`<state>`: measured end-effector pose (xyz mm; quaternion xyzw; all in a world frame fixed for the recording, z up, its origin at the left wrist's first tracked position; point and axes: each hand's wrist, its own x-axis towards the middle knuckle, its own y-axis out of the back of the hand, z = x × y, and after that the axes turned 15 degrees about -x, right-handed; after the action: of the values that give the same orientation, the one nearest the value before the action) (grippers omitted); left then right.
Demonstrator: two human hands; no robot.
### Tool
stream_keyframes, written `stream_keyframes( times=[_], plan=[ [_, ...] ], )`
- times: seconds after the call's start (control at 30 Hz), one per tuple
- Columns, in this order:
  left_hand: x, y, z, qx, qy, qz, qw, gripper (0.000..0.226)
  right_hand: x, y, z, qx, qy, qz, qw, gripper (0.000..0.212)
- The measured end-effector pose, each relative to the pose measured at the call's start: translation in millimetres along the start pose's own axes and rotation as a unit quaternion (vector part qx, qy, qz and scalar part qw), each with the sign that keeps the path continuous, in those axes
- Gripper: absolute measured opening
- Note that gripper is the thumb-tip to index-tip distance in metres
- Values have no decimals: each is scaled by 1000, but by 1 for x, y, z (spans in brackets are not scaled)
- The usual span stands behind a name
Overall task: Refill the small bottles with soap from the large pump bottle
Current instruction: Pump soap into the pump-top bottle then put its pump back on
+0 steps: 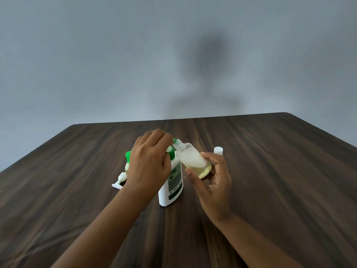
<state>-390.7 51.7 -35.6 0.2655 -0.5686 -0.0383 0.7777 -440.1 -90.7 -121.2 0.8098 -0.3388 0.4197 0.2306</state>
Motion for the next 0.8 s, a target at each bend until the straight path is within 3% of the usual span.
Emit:
stream_keyframes(
  times=[0.43,0.8],
  plan=[
    [13,9,-2,28,-21,-64,997,24,0,0,-2,21,-18,-3,1000,37],
    [0,4,-2,11,-5,-27,1000,26,-1,0,-1,12,-19,-7,1000,37]
  ],
)
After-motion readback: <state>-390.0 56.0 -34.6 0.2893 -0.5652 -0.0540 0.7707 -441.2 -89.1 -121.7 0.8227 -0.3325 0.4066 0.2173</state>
